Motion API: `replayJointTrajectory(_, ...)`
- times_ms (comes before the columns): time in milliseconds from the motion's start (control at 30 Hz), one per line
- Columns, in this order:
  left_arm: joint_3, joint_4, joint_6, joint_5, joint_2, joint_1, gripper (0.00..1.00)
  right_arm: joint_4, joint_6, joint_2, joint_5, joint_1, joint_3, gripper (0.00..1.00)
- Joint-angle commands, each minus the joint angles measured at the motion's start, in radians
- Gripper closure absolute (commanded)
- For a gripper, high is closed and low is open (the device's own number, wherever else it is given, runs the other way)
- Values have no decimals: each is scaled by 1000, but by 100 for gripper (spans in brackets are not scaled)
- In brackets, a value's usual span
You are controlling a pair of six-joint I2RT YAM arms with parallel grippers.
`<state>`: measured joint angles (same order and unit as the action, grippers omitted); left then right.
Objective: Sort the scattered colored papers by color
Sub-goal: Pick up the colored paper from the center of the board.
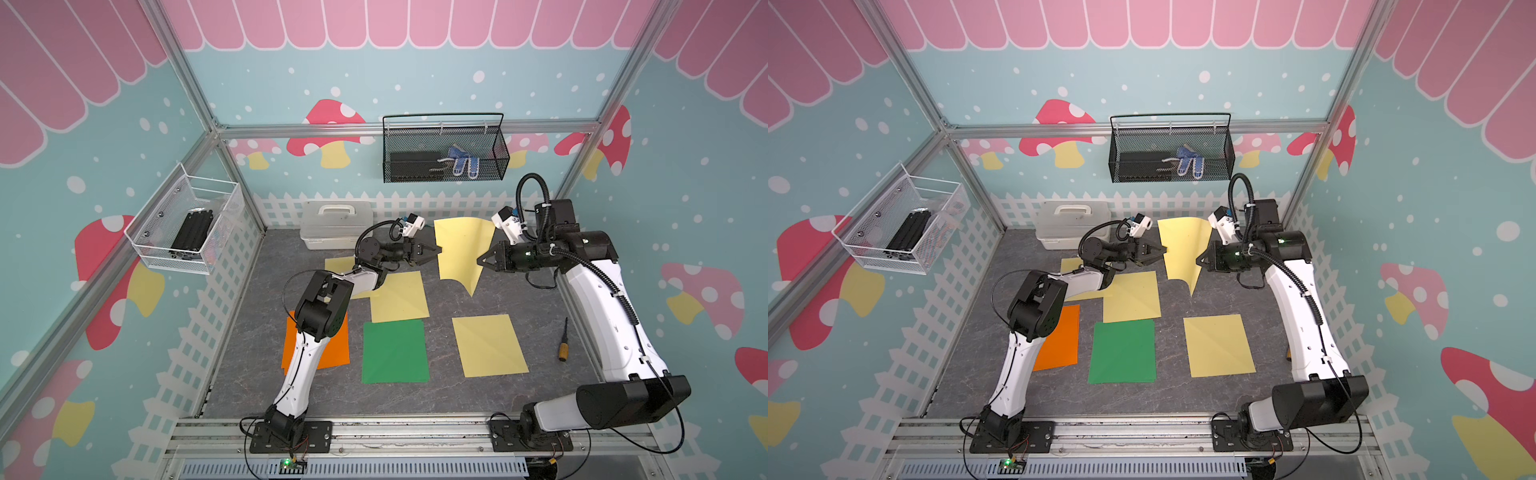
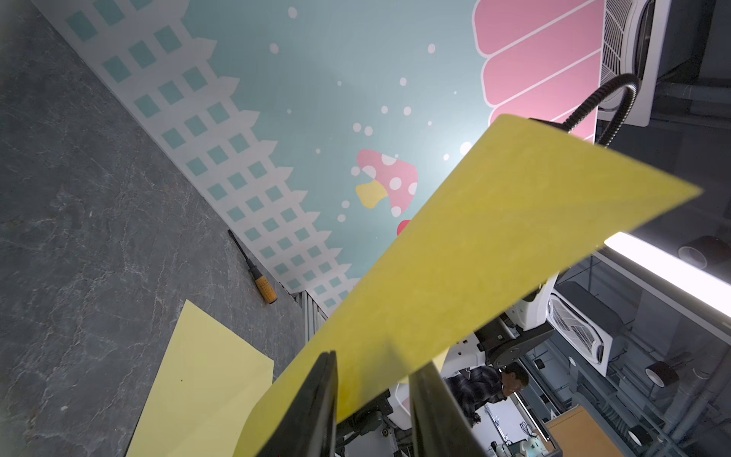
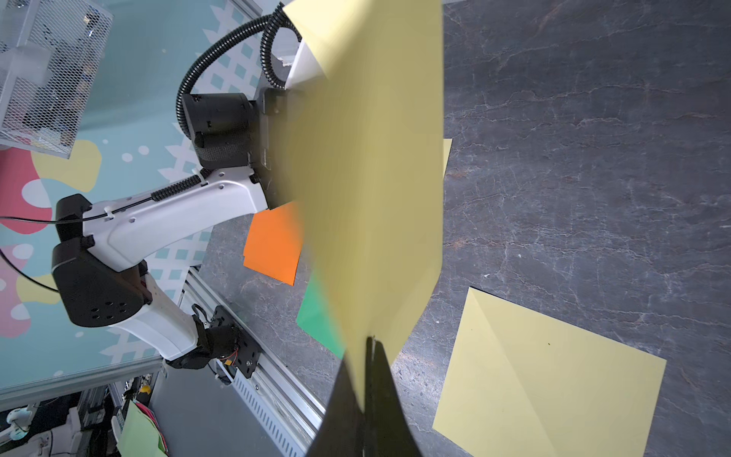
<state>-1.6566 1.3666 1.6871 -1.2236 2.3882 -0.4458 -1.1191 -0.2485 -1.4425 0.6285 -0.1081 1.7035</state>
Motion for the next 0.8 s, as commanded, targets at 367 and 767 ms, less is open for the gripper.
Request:
replayJointTrajectory(367, -33, 52, 6, 4, 19, -8, 77, 58, -40, 12, 141, -23, -4, 95)
replayJointTrajectory(767, -17, 52, -5, 6, 11, -17, 100, 71, -45, 16, 149, -23, -11, 96)
